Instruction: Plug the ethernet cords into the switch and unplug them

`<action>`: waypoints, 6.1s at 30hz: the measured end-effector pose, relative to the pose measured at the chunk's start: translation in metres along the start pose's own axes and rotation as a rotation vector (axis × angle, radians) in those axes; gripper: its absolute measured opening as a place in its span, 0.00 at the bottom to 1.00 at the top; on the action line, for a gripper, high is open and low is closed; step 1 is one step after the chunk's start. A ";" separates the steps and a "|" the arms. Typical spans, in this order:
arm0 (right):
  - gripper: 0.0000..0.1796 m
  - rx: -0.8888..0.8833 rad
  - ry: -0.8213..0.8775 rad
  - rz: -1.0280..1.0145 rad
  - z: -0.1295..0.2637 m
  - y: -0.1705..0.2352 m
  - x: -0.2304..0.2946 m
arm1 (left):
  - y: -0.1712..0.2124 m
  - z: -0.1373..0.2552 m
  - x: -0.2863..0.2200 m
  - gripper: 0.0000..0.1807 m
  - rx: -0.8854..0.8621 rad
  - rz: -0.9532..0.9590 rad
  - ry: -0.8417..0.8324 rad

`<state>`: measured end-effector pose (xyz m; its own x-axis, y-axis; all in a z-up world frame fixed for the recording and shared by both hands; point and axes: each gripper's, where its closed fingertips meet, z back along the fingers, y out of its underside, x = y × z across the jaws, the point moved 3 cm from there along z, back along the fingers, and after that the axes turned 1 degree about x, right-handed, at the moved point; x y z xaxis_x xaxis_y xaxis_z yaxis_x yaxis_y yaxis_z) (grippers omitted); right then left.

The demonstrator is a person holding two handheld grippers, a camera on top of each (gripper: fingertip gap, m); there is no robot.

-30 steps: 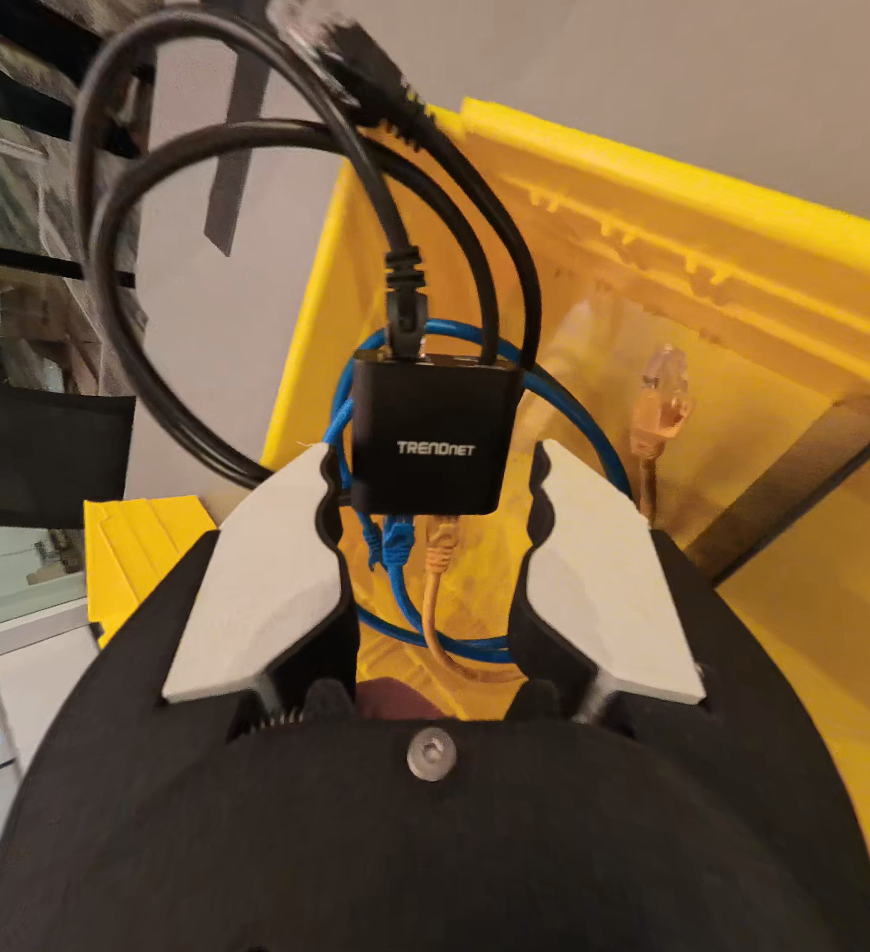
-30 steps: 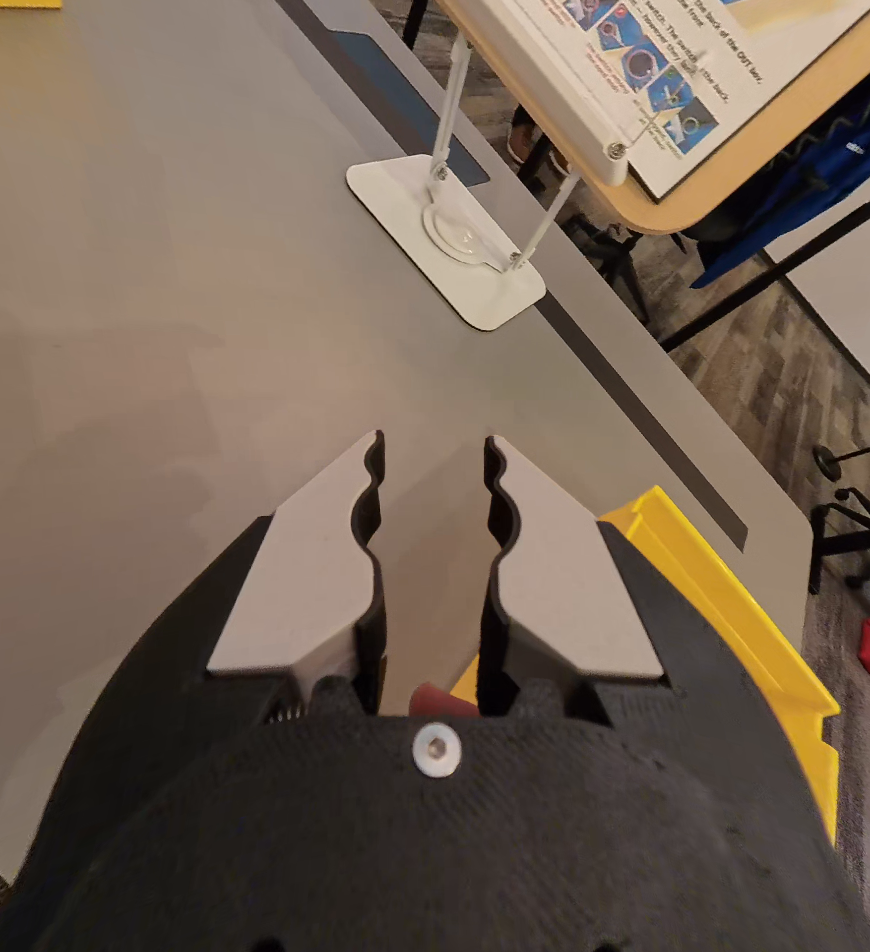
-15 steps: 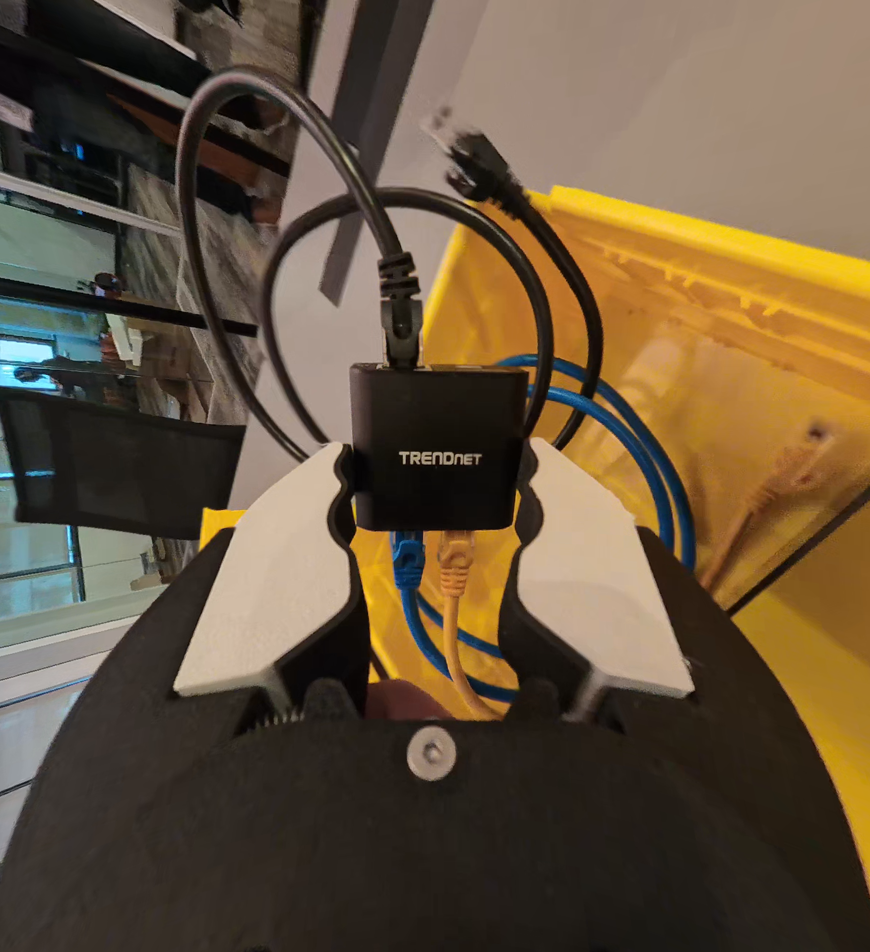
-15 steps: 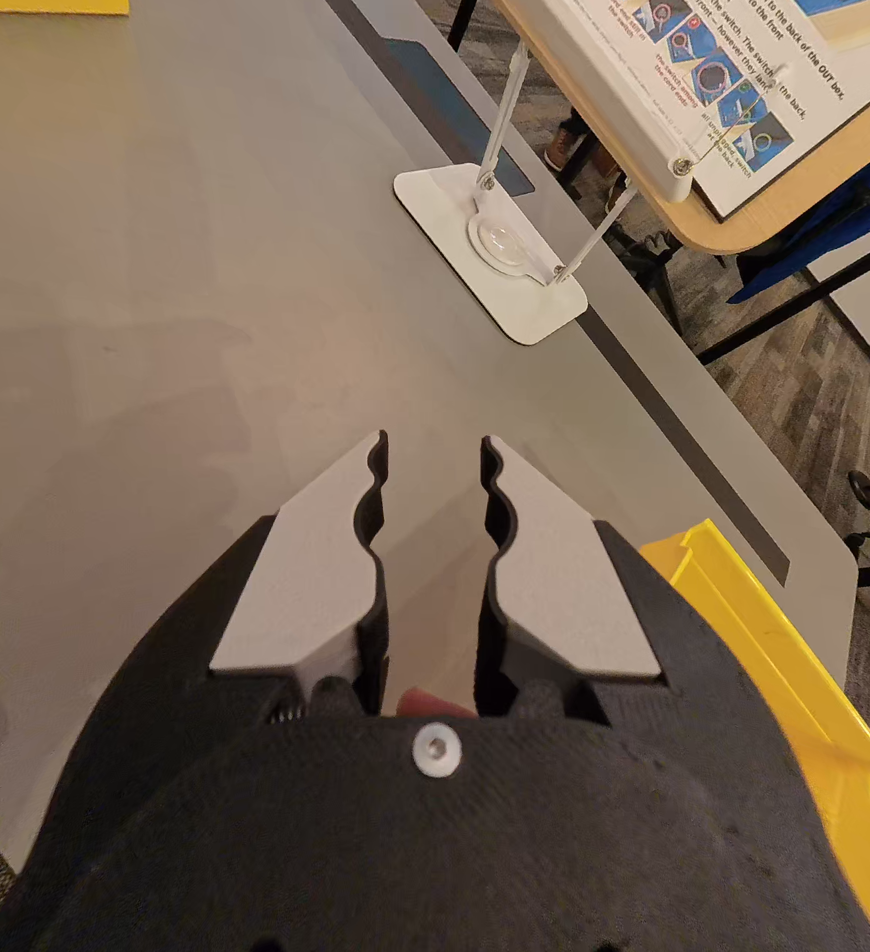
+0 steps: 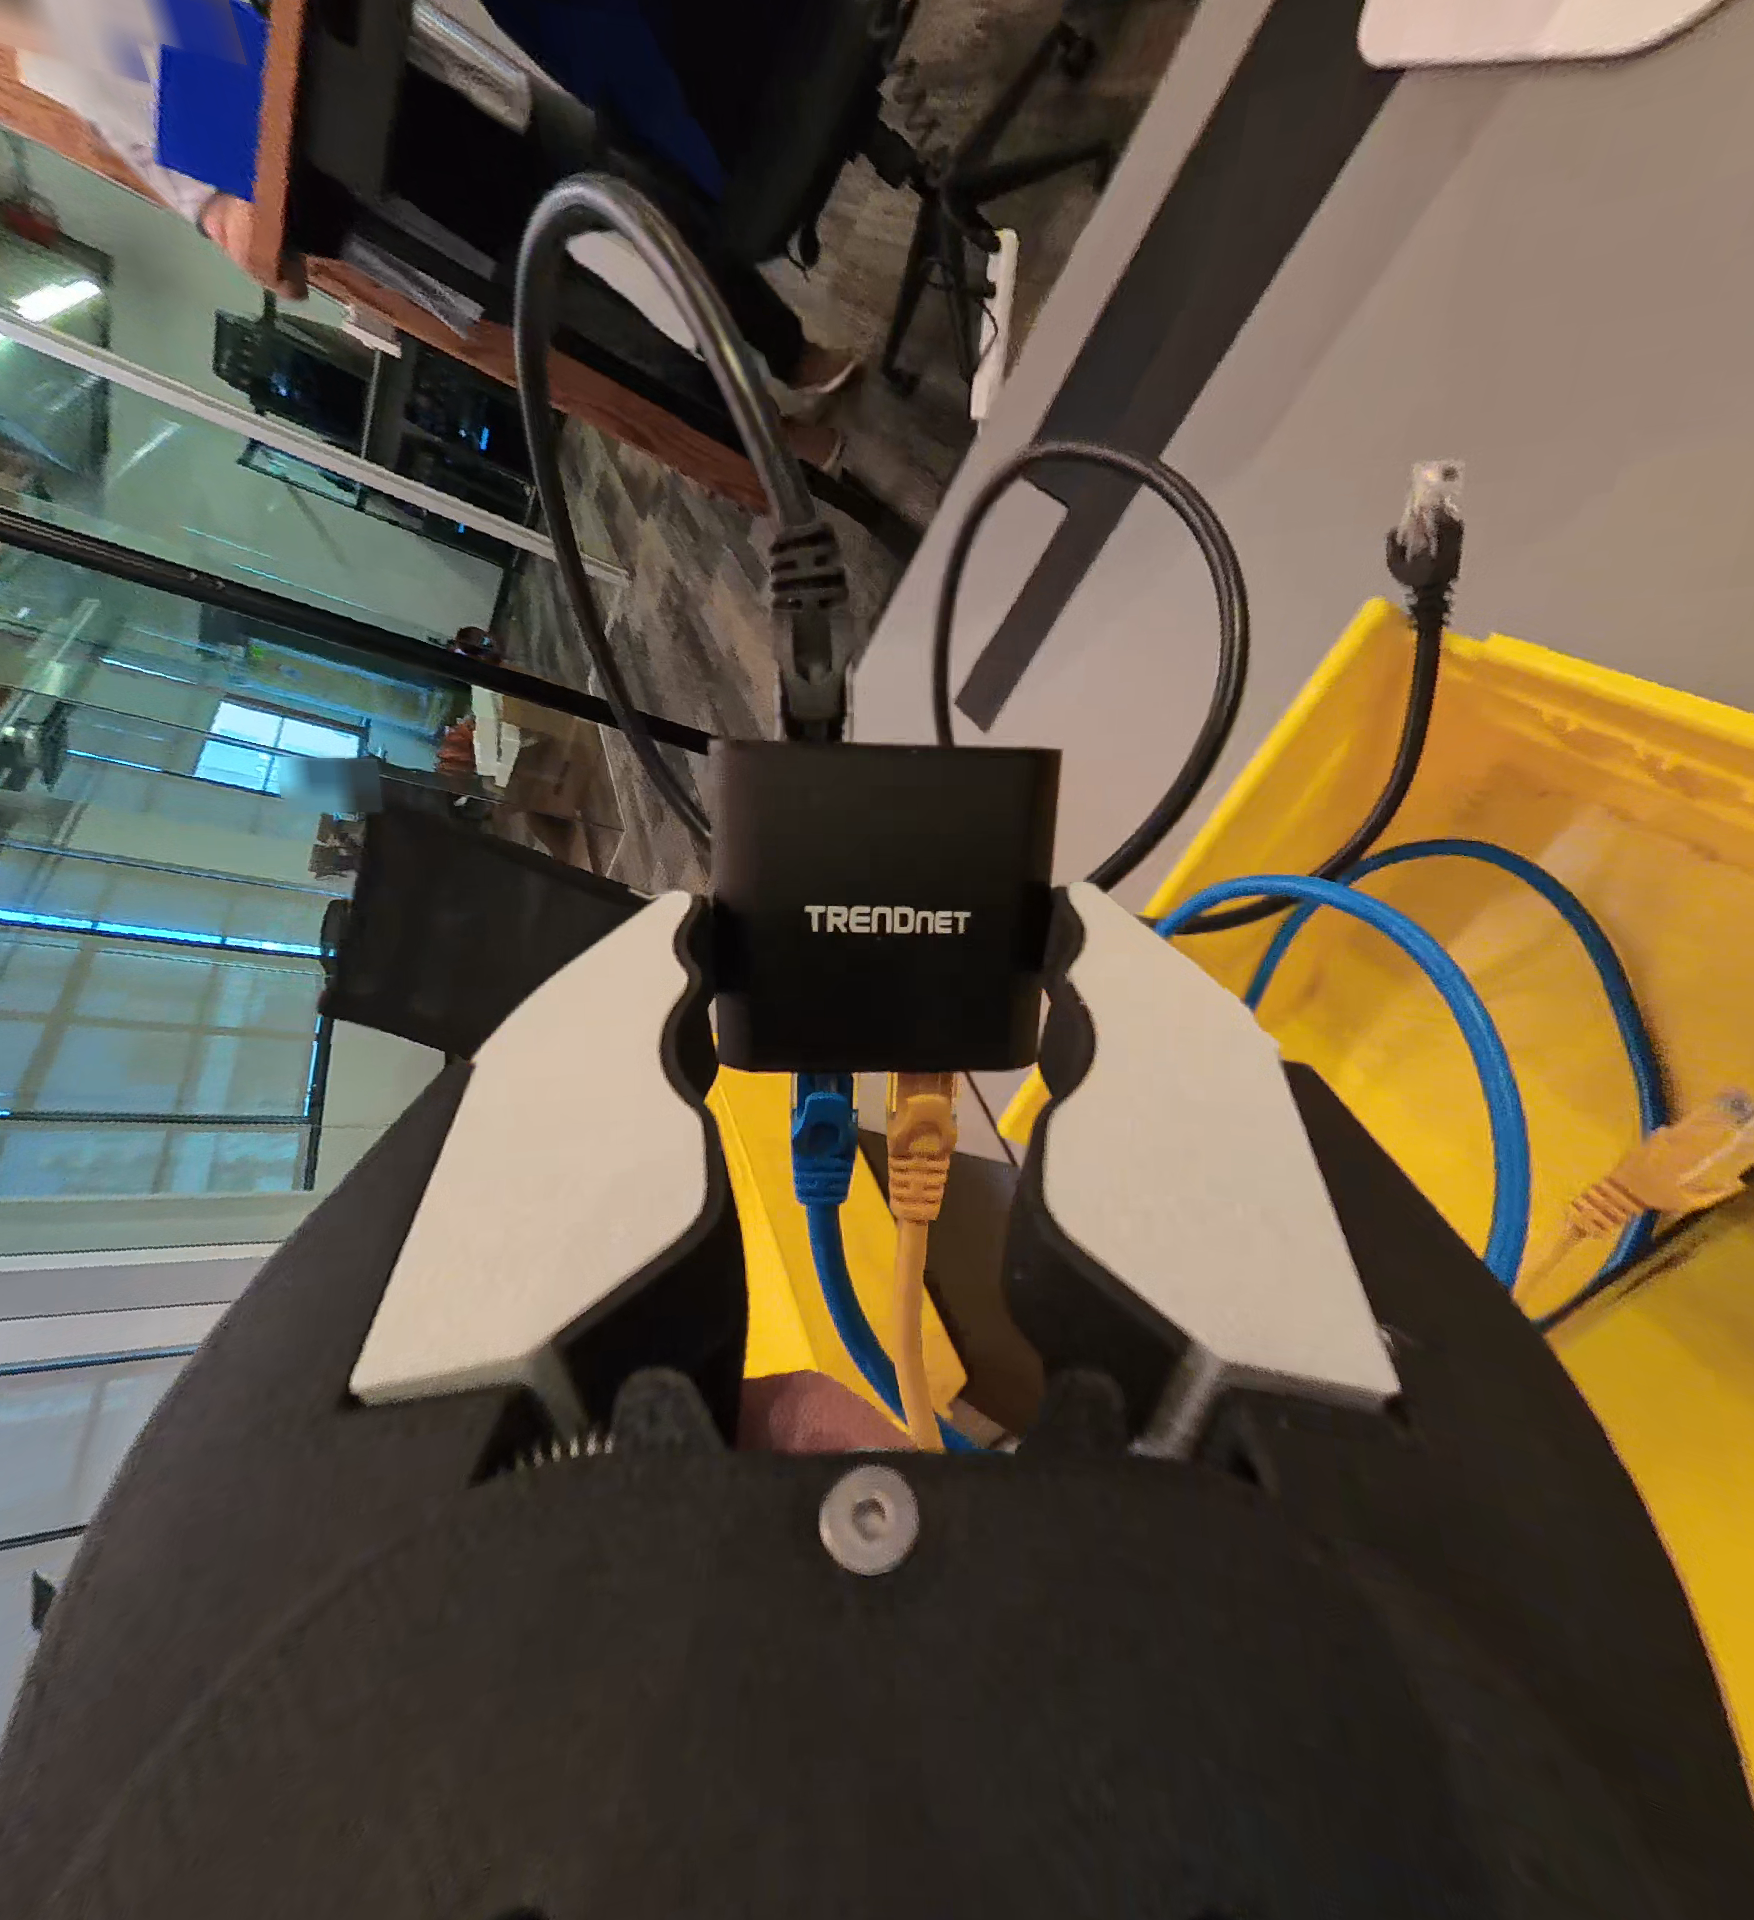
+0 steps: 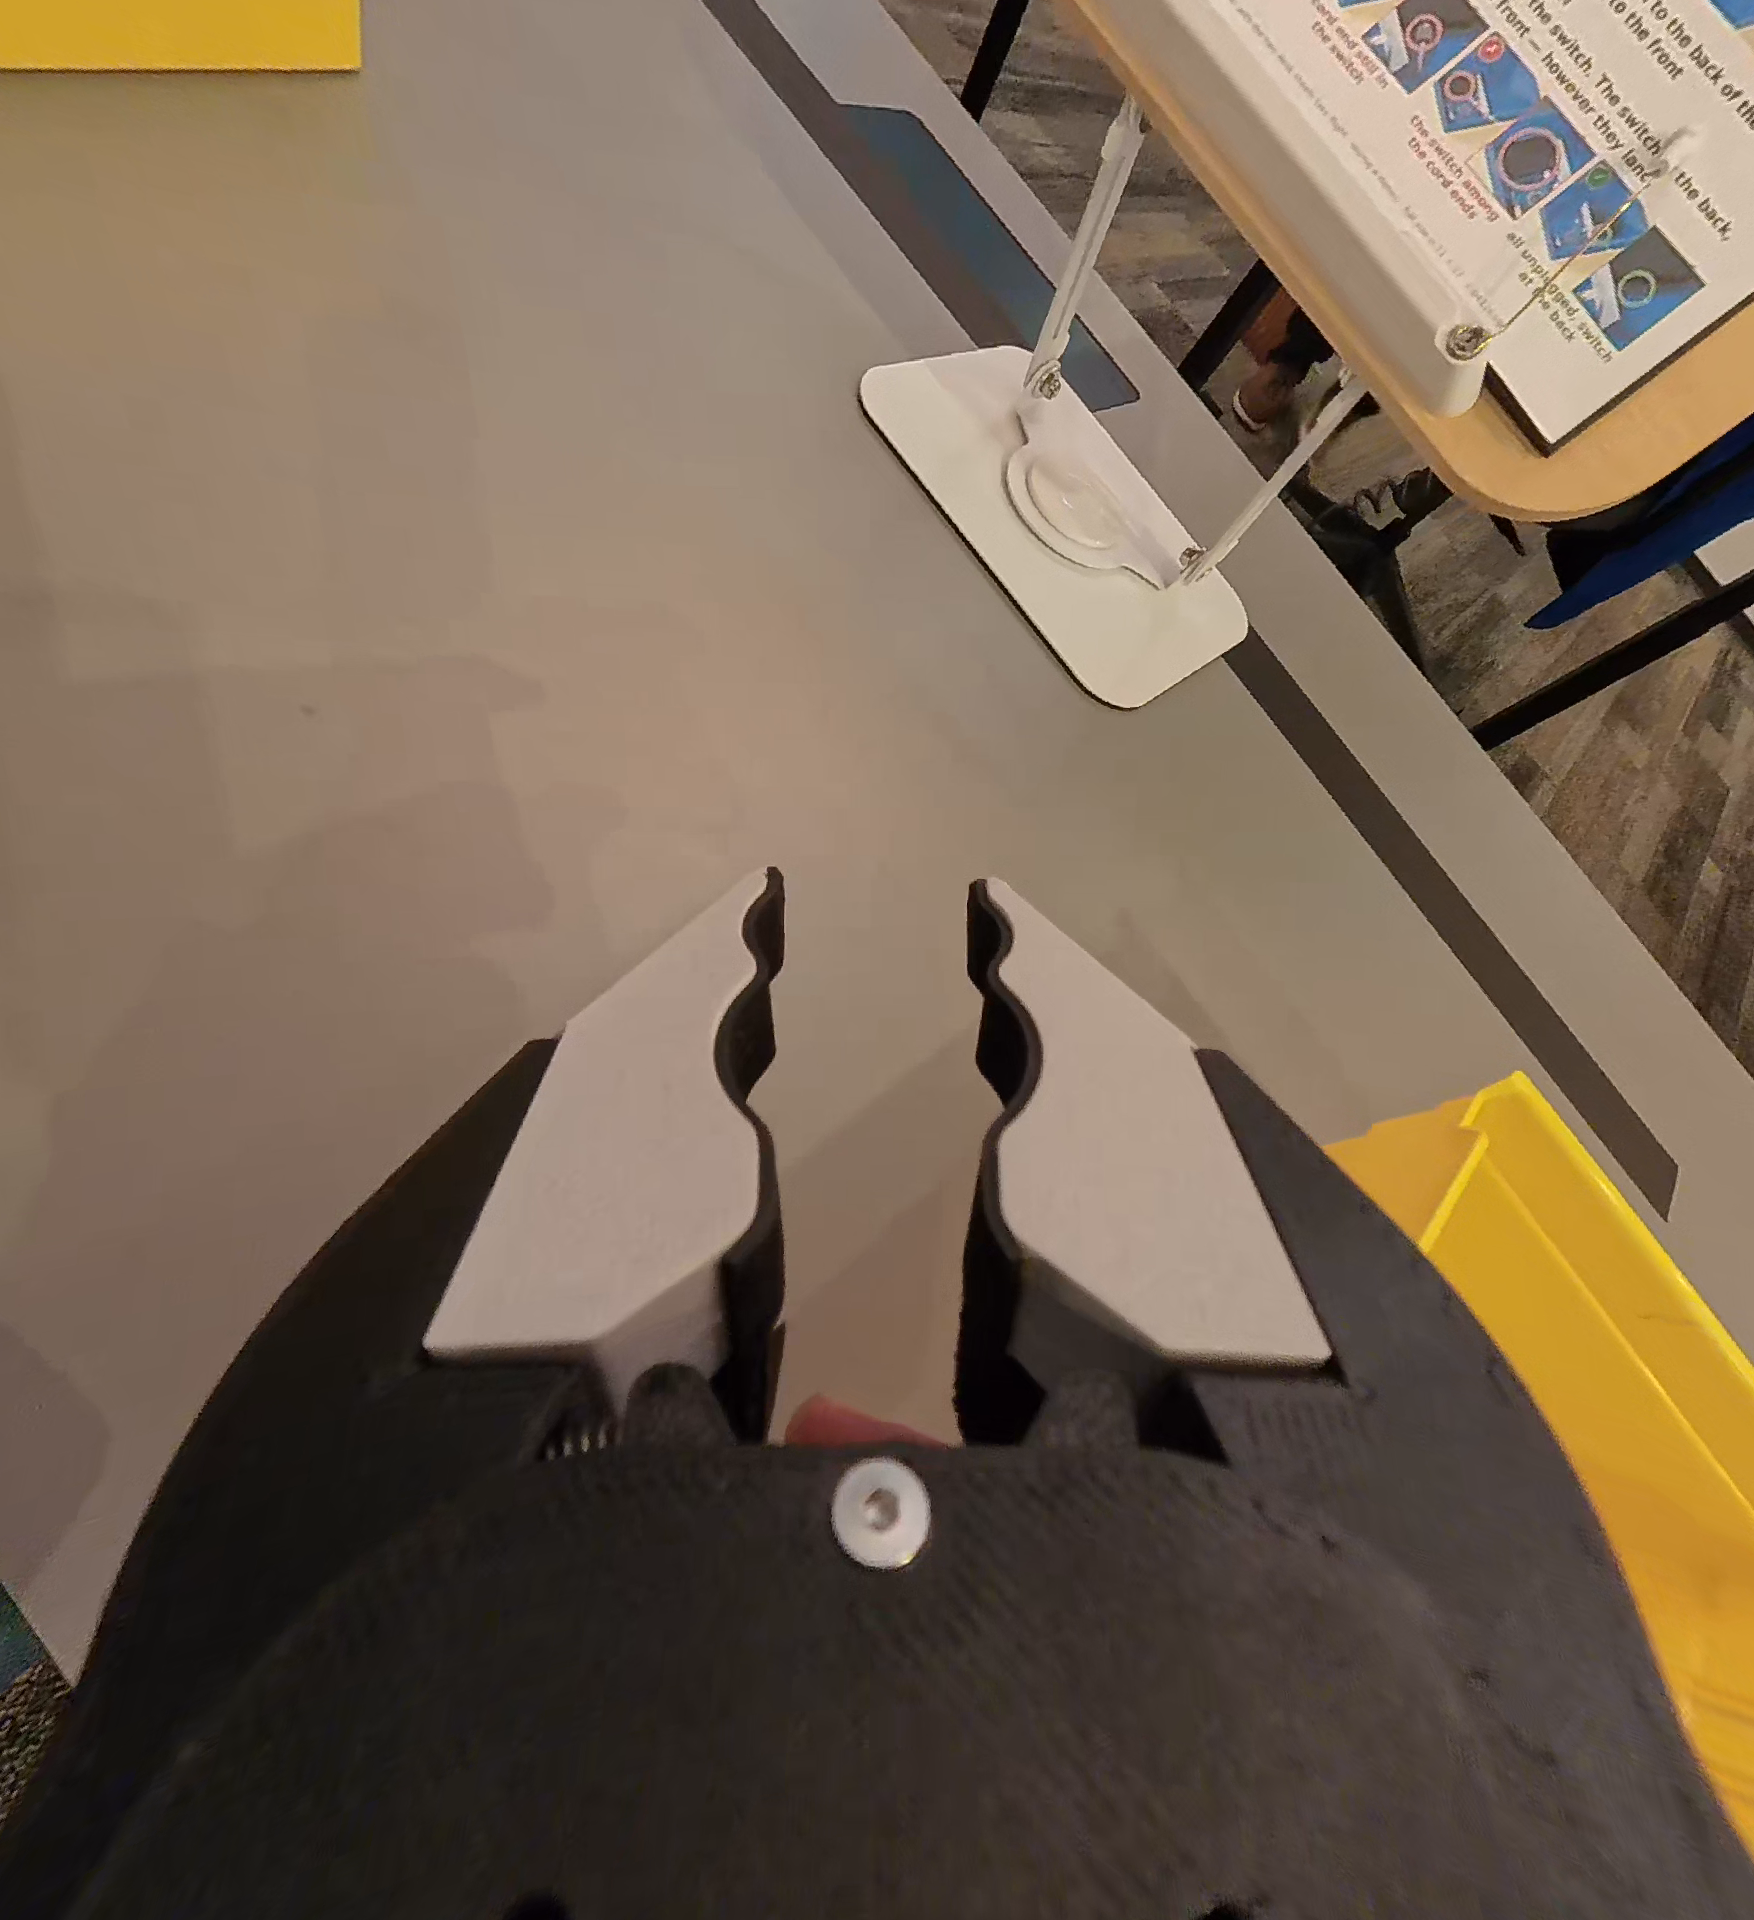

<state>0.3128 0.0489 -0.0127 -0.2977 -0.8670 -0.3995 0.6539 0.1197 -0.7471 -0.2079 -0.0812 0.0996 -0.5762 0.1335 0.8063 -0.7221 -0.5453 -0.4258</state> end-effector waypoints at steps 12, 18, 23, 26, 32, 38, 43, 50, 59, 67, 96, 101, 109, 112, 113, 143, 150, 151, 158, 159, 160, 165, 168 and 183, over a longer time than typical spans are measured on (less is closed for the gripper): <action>0.19 -0.032 -0.004 -0.004 0.009 -0.006 0.006 | -0.086 0.044 0.096 0.33 -0.119 -0.007 -0.178; 0.19 -0.068 0.003 -0.016 0.019 -0.011 0.006 | -0.166 0.074 0.112 0.33 -0.225 -0.036 -0.162; 0.19 -0.115 -0.007 -0.028 0.027 -0.017 0.011 | -0.238 0.082 0.067 0.33 -0.308 -0.075 0.011; 0.19 -0.142 -0.006 -0.027 0.033 -0.022 0.013 | -0.273 0.079 0.018 0.33 -0.360 -0.086 0.174; 0.19 -0.231 -0.019 -0.008 0.051 -0.039 0.015 | -0.310 0.060 -0.087 0.33 -0.430 -0.080 0.491; 0.19 -0.282 -0.010 0.077 0.052 -0.063 0.015 | -0.306 0.023 -0.180 0.33 -0.385 -0.059 0.711; 0.20 -0.251 0.001 0.232 0.018 -0.078 0.022 | -0.294 0.007 -0.223 0.33 -0.344 -0.043 0.850; 0.24 -0.226 0.091 0.471 -0.036 -0.101 0.013 | -0.285 0.012 -0.239 0.33 -0.308 -0.081 0.971; 0.08 -0.215 0.243 0.721 -0.069 -0.114 0.018 | -0.276 0.013 -0.241 0.33 -0.283 -0.053 1.069; 0.08 -0.302 0.167 0.597 -0.062 -0.120 0.012 | -0.279 0.017 -0.227 0.33 -0.375 0.015 1.080; 0.07 -0.494 0.093 0.399 -0.052 -0.120 0.015 | -0.277 0.024 -0.236 0.39 -0.447 -0.034 1.238; 0.07 -0.511 0.101 0.359 -0.049 -0.120 0.012 | -0.285 0.027 -0.232 0.39 -0.489 0.041 1.225; 0.07 -0.523 0.097 0.333 -0.048 -0.117 0.014 | -0.288 0.032 -0.231 0.36 -0.554 0.156 1.203; 0.08 -0.517 0.081 0.341 -0.050 -0.117 0.015 | -0.286 0.031 -0.232 0.36 -0.532 0.137 1.188; 0.08 -0.516 0.081 0.350 -0.050 -0.117 0.015 | -0.286 0.031 -0.232 0.36 -0.528 0.136 1.189; 0.10 -0.401 -0.671 0.038 -0.036 -0.133 0.008 | -0.278 0.039 -0.223 0.36 -0.564 0.045 1.190; 0.14 -0.373 -0.695 0.101 -0.042 -0.129 0.015 | -0.275 0.039 -0.223 0.36 -0.571 0.056 1.185; 0.11 -0.372 -0.694 0.088 -0.043 -0.129 0.015 | -0.275 0.039 -0.222 0.36 -0.577 0.063 1.188; 0.09 -0.420 -0.839 -0.077 -0.042 -0.134 0.016 | -0.269 0.039 -0.224 0.36 -0.627 0.043 1.147; 0.06 -0.419 -0.832 -0.080 -0.044 -0.134 0.016 | -0.269 0.039 -0.224 0.36 -0.634 0.042 1.142; 0.06 -0.410 -0.843 -0.084 -0.045 -0.133 0.016 | -0.268 0.039 -0.225 0.36 -0.637 0.031 1.130; 0.05 -0.427 -0.834 -0.082 -0.044 -0.134 0.019 | -0.265 0.041 -0.225 0.36 -0.654 0.019 1.105; 0.05 -0.468 -0.809 -0.090 -0.047 -0.136 0.023 | -0.260 0.039 -0.225 0.36 -0.661 0.019 1.103; 0.06 -0.524 -0.805 -0.140 -0.062 -0.126 0.038 | -0.244 0.034 -0.234 0.36 -0.588 0.062 1.143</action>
<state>0.1762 0.0307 0.0333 0.3431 -0.9380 0.0489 0.1979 0.0213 -0.9800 0.1163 -0.0077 0.0286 -0.4027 0.9104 0.0948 -0.5734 -0.1702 -0.8014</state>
